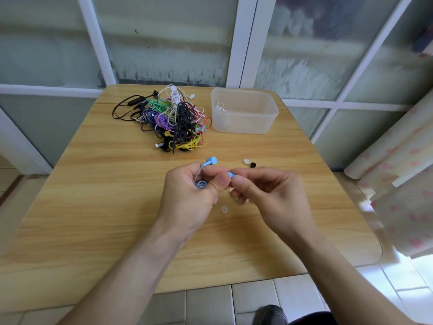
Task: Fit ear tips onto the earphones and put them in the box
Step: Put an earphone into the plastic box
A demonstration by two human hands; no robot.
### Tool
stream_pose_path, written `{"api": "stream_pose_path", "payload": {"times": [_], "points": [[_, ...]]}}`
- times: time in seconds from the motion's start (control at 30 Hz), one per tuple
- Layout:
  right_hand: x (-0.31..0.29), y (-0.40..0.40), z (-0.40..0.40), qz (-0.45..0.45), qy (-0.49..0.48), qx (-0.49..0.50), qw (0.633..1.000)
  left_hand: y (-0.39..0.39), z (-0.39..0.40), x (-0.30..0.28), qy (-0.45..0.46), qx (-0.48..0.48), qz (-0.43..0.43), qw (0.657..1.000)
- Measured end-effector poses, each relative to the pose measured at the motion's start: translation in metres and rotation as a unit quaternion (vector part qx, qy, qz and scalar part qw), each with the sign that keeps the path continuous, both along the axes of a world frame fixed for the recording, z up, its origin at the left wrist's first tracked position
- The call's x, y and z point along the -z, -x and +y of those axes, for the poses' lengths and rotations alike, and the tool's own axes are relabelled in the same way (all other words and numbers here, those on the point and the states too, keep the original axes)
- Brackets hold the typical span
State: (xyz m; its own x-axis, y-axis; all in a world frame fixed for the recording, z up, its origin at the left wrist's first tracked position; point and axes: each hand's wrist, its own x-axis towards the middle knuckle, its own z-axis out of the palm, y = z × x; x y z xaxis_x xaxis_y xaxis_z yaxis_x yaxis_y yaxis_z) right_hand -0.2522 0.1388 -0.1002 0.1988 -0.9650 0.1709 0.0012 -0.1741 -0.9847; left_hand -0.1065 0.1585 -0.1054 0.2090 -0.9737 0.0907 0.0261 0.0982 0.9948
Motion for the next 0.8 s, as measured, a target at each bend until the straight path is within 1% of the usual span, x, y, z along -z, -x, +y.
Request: {"api": "stream_pose_path", "payload": {"times": [0.07, 0.13, 0.2, 0.27, 0.33, 0.37, 0.4, 0.43, 0.53, 0.57, 0.63, 0.7, 0.8], "points": [[0.001, -0.002, 0.001, -0.039, -0.054, -0.005, 0.998, 0.000, -0.001, 0.000, 0.036, -0.012, -0.032, 0.999], [0.001, -0.004, 0.001, -0.111, -0.144, -0.041, 0.982, 0.000, -0.001, -0.001, 0.068, -0.022, -0.082, 0.994], [-0.001, -0.005, 0.001, -0.176, -0.245, -0.084, 0.950, 0.001, 0.000, 0.000, 0.093, -0.035, -0.116, 0.988], [-0.002, -0.006, 0.001, -0.224, -0.330, -0.103, 0.911, 0.004, 0.000, 0.004, 0.110, -0.051, -0.131, 0.984], [-0.003, -0.007, 0.001, -0.267, -0.381, -0.107, 0.879, 0.004, -0.001, 0.006, 0.127, -0.061, -0.151, 0.978], [-0.005, -0.006, 0.001, -0.274, -0.388, -0.110, 0.873, 0.002, -0.002, 0.006, 0.136, -0.056, -0.157, 0.977], [-0.006, -0.004, 0.001, -0.265, -0.381, -0.114, 0.879, 0.001, -0.002, 0.005, 0.145, -0.046, -0.160, 0.975], [-0.007, -0.002, 0.000, -0.242, -0.361, -0.118, 0.893, -0.001, -0.003, 0.004, 0.150, -0.034, -0.157, 0.976], [-0.009, 0.006, -0.002, -0.154, -0.261, -0.137, 0.943, -0.002, -0.002, -0.002, 0.125, -0.007, -0.101, 0.987], [-0.008, 0.008, -0.003, -0.131, -0.227, -0.133, 0.956, -0.002, -0.002, -0.002, 0.110, 0.000, -0.077, 0.991], [-0.007, 0.013, -0.004, -0.076, -0.149, -0.089, 0.982, -0.001, -0.002, 0.000, 0.076, 0.010, -0.033, 0.997], [-0.007, 0.015, -0.006, -0.026, -0.082, -0.052, 0.995, 0.000, -0.003, 0.004, 0.040, 0.019, 0.010, 0.999], [-0.006, 0.012, -0.006, -0.016, -0.026, -0.039, 0.999, 0.002, -0.004, 0.006, 0.002, 0.041, 0.059, 0.997]]}}
